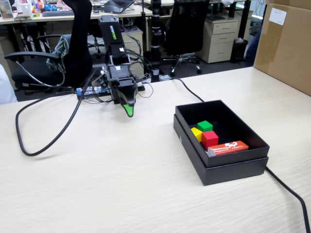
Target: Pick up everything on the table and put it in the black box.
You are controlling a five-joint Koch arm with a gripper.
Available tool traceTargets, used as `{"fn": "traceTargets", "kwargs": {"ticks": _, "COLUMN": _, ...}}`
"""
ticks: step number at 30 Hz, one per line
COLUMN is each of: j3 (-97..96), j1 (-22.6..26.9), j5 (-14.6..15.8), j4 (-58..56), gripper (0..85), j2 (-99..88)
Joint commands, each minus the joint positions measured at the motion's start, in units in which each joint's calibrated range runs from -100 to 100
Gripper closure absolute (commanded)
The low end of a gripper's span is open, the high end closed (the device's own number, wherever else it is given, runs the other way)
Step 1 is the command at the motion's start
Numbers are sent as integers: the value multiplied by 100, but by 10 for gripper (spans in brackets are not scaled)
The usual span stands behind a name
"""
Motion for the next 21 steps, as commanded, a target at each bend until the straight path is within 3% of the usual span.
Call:
{"fn": "traceTargets", "kwargs": {"ticks": 1, "j3": -440, "j1": -5, "j5": -181, "j4": 1132, "gripper": 341, "j2": -141}}
{"fn": "traceTargets", "kwargs": {"ticks": 6, "j3": -1510, "j1": -5, "j5": -298, "j4": 2074, "gripper": 350, "j2": -153}}
{"fn": "traceTargets", "kwargs": {"ticks": 21, "j3": -1754, "j1": 44, "j5": -278, "j4": 1763, "gripper": 363, "j2": -95}}
